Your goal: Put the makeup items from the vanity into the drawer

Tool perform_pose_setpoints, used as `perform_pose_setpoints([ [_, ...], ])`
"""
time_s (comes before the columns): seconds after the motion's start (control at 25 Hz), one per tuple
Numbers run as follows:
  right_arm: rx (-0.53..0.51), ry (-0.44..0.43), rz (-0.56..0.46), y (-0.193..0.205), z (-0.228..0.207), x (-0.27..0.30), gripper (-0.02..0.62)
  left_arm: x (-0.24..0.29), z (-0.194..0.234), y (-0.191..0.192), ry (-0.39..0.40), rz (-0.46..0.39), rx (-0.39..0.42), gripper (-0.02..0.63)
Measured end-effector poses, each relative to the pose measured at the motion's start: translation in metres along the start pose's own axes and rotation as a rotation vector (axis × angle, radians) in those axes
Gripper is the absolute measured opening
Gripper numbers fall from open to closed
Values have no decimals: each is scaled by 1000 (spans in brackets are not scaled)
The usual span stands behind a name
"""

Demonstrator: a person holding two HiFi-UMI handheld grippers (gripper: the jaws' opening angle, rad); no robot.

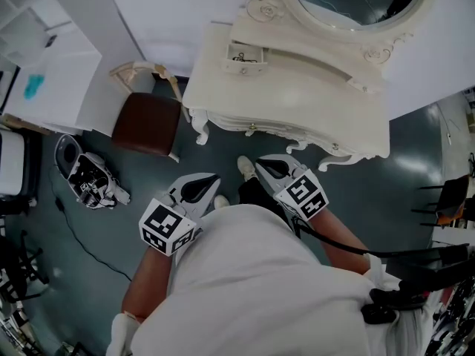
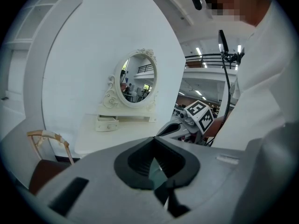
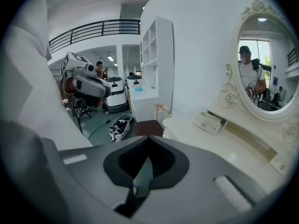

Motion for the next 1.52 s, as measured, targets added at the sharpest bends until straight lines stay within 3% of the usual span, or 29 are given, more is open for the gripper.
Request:
perform_pose_setpoints([
  [1.52,-65,-23,-1,-11,8,8,0,-3,1,9,-9,17,-15,2],
])
Point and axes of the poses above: the fingertips, and each gripper's own axes: x forward along the fingers, z to its left, y out of its underside, the point moved 6 cm from there along -x, backward along the fingers, and after that the axes turned 9 degrees about -y, right-handed, at the moved point
